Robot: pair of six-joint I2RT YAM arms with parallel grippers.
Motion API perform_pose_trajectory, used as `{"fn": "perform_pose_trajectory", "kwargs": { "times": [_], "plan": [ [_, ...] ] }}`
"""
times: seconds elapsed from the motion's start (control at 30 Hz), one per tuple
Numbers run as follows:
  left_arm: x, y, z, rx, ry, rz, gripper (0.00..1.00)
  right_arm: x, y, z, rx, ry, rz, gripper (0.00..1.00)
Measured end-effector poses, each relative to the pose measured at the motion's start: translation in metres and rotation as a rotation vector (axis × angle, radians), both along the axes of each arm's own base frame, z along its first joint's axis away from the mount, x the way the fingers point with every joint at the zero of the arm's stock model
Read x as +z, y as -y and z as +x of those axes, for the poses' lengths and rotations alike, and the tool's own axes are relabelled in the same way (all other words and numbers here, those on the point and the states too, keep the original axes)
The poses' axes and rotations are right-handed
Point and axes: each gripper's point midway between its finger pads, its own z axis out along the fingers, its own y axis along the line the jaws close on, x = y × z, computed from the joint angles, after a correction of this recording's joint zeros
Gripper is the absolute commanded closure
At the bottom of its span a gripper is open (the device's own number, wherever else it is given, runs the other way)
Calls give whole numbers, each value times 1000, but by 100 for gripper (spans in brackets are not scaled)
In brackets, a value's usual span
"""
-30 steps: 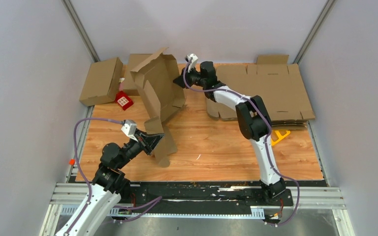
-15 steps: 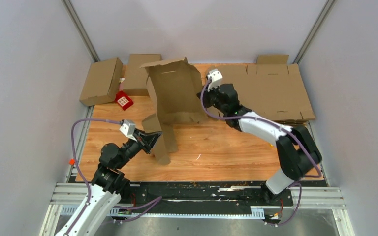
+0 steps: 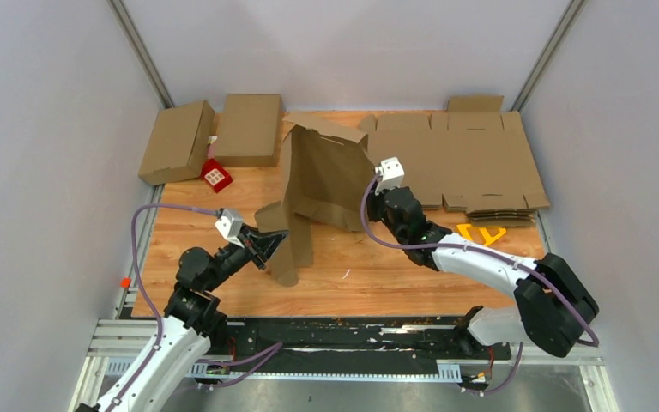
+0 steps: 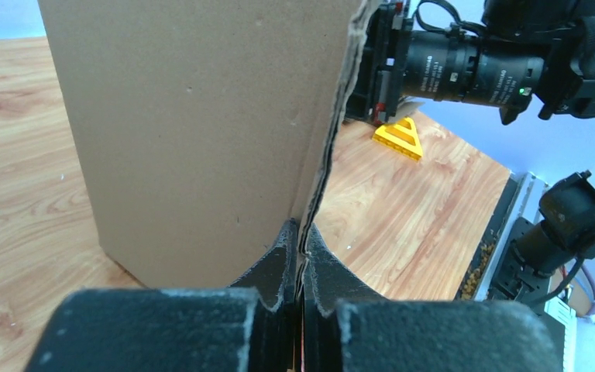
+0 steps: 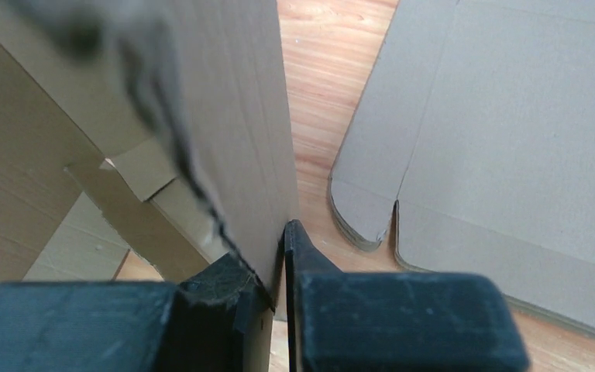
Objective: Fold the paper box
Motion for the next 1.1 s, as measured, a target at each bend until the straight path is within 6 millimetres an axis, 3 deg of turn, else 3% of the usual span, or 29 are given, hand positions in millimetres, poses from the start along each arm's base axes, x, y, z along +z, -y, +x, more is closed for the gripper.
{"fn": "perform_pose_trajectory", "kwargs": {
  "times": [0.13,0.27,0.47,0.6,0.87,1.1],
  "plan": [
    [-4,1,-6,-19,16,-2,96,-14,0,0,-16,-27,-29,86],
    [-4,0,-9,-24,39,-3,96,-18,-1,-1,-15,-38,-27,72],
    [-3,-1,-11,-25,50,-4,96,-23,-6,-6,11,-53,-24,59],
    [-4,0,-12,-31,46,-2,96,-31,-9,-6,22,-68,-35,35],
    [-6,2,-13,-45,37,4,96,-53,-9,-7,28,-111,-82,1],
    [-7,2,-12,-48,33,6,96,-60,-7,-6,28,-128,-92,0]
  ]
}}
